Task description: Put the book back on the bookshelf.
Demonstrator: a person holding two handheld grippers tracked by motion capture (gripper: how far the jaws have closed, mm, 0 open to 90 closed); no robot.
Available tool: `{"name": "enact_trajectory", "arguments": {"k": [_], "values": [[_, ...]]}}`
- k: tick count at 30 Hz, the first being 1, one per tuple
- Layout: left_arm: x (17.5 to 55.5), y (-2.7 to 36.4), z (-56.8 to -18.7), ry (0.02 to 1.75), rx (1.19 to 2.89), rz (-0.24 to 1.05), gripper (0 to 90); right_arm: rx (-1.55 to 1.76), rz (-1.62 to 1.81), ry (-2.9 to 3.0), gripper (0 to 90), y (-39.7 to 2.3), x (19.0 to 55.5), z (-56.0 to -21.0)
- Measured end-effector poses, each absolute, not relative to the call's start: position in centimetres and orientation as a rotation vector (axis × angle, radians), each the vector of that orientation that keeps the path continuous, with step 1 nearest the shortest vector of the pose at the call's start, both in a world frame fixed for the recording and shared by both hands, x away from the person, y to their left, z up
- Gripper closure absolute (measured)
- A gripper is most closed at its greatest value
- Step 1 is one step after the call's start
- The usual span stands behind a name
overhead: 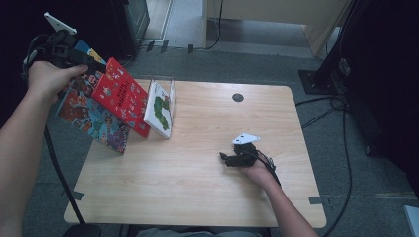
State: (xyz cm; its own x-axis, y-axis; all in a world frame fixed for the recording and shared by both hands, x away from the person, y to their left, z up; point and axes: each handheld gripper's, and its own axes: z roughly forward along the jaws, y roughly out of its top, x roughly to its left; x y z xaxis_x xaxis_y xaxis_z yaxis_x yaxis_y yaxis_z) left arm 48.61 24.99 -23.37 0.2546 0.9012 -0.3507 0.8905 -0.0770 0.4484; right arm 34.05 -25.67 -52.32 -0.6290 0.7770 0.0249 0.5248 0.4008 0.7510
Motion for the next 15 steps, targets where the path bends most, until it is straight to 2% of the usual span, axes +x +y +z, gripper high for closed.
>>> {"name": "enact_trajectory", "arguments": {"k": [3,8,15], "values": [[48.0,24.4,-23.3,1.592,1.952,0.004,48.1,1.112,1.065,2.358,17.6,-25.6,34.0,-52.3],[47.0,23.5,-23.3,1.547,1.958,-0.008,46.6,1.114,1.067,2.360,17.5,-25.5,34.0,-52.3],[45.4,22.2,-24.3,1.484,1.944,-0.089,45.4,1.115,1.067,2.364,17.1,-25.5,33.9,-52.3]]}}
